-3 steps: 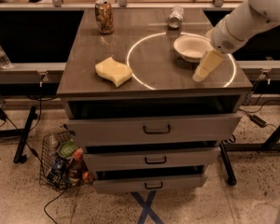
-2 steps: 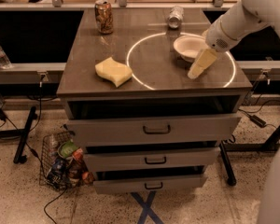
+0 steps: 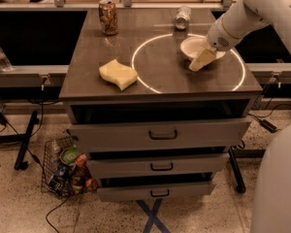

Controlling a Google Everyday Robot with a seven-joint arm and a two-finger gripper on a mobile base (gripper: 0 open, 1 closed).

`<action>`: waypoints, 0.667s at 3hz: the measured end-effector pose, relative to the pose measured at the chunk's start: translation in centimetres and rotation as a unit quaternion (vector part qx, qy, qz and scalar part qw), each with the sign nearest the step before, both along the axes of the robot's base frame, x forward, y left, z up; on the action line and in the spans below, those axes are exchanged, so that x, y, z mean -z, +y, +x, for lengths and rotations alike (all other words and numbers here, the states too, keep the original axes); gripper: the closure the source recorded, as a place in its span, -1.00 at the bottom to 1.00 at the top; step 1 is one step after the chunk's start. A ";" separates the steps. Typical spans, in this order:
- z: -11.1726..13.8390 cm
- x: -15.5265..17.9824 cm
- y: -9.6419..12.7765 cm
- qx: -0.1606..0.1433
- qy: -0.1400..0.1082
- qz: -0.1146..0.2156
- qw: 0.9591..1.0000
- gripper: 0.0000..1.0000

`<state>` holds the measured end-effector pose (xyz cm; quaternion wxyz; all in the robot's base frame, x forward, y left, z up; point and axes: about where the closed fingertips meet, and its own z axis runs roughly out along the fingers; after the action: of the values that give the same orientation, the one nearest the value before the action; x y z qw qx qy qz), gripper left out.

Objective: Move paper bowl near sponge

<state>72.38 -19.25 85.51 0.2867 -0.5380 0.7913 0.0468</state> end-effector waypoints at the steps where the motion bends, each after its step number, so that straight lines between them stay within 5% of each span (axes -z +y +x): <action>1: -0.1 -0.6 0.4 -0.009 -0.002 0.002 1.000 0.28; 2: -0.5 -1.0 0.4 -0.017 -0.009 -0.008 1.000 0.74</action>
Offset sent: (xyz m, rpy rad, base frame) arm -0.0139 -0.0015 0.0206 -0.0547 -0.0487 0.0530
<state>71.88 -18.86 86.51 0.2884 -0.5544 0.7796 0.0406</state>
